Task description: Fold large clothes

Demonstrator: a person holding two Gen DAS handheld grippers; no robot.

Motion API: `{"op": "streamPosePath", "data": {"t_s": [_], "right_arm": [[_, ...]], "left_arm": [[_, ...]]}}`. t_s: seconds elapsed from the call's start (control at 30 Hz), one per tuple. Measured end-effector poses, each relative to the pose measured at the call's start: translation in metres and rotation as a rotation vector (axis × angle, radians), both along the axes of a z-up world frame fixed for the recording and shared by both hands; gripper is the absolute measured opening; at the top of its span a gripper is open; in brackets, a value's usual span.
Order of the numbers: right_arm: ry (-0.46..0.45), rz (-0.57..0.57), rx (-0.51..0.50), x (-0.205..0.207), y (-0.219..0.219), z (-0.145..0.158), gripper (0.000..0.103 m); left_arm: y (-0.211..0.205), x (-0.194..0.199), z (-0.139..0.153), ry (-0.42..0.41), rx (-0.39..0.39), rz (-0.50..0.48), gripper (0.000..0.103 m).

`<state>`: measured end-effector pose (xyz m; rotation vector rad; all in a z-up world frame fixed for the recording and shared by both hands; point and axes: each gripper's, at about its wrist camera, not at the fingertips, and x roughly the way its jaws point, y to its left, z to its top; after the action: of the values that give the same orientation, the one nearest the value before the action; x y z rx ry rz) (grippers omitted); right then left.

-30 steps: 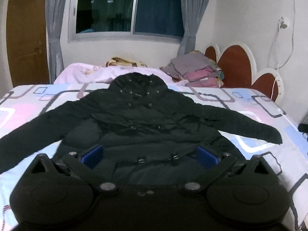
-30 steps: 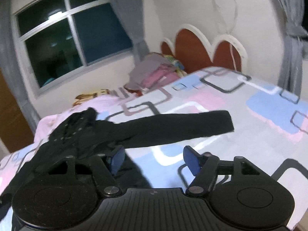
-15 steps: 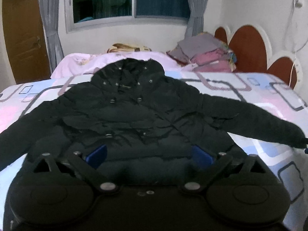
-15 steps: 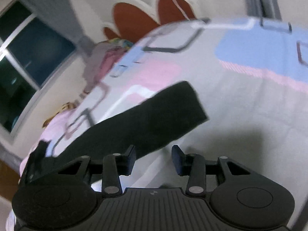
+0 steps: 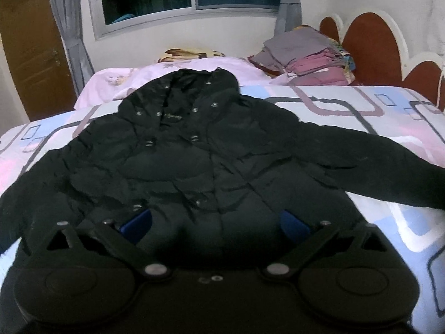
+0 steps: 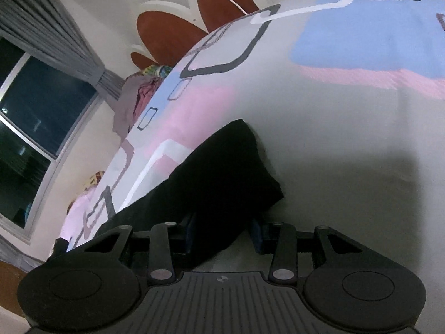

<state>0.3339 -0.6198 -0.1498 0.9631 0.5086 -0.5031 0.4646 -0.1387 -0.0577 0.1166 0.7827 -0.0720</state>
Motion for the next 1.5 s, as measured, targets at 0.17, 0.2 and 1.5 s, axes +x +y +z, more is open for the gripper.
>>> {"op": "streamPosePath", "data": {"t_s": [0.17, 0.2, 1.5], "right_arm": [[0.022, 0.029, -0.078, 0.016, 0.012, 0.013, 0.016], [0.030, 0.038, -0.114, 0.021, 0.017, 0.018, 0.015], [-0.082, 0.888, -0.533, 0.151, 0.459, 0.071, 0.038]], "left_arm": [[0.033, 0.021, -0.006, 0.034, 0.000, 0.081, 0.100], [0.043, 0.023, -0.007, 0.035, -0.005, 0.098, 0.100], [0.214, 0.056, -0.017, 0.045, -0.340, 0.030, 0.073]]}}
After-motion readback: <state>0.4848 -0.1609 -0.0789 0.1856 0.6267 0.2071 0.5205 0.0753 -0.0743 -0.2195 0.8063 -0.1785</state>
